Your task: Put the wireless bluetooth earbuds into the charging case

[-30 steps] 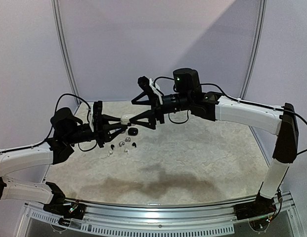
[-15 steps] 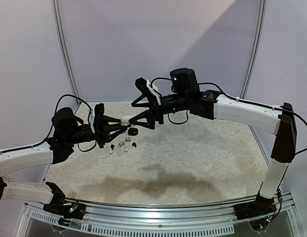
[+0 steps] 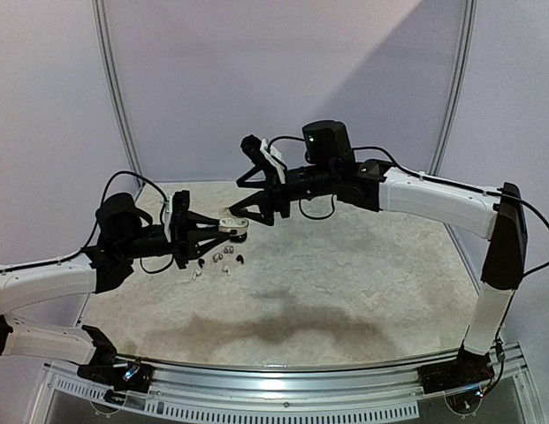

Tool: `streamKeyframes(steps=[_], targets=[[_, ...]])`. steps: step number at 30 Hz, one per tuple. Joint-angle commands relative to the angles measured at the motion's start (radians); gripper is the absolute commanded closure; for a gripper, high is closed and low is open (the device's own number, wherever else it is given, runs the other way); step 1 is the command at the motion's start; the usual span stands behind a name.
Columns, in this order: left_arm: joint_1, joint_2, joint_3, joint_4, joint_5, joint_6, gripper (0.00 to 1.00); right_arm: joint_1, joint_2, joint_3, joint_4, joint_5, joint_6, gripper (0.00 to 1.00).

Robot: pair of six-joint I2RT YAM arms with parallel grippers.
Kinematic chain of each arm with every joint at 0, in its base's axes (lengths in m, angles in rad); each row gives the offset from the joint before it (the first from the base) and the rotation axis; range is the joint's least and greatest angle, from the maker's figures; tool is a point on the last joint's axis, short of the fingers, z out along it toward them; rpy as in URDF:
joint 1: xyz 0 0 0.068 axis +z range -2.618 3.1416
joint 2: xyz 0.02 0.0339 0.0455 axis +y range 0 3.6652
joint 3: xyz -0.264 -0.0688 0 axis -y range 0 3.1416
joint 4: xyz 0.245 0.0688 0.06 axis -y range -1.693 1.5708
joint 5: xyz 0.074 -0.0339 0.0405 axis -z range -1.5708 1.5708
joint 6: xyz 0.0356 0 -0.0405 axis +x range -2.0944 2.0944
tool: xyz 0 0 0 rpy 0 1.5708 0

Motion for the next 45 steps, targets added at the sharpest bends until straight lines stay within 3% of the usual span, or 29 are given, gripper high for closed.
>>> streamKeyframes(steps=[1, 7, 15, 27, 36, 45], targets=[[-0.011, -0.002, 0.013, 0.050, 0.025, -0.027, 1.00, -0.009, 0.027, 0.017, -0.047, 0.030, -0.012, 0.15], [-0.007, 0.001, 0.000, 0.092, -0.037, -0.195, 1.00, -0.019, 0.032, 0.053, -0.092, -0.078, -0.017, 0.15], [-0.007, 0.007, -0.006, 0.104, -0.058, -0.258, 1.00, -0.045, 0.033, 0.067, -0.036, -0.196, 0.097, 0.15], [-0.006, -0.007, -0.014, 0.179, -0.120, -0.341, 1.00, -0.078, -0.030, -0.026, 0.072, -0.189, 0.172, 0.10], [-0.007, -0.008, -0.007, 0.229, -0.118, -0.359, 1.00, -0.062, -0.053, -0.186, 0.329, -0.194, 0.340, 0.28], [-0.014, 0.006, 0.002, 0.241, -0.127, -0.365, 1.00, -0.035, -0.038, -0.198, 0.431, -0.220, 0.390, 0.41]])
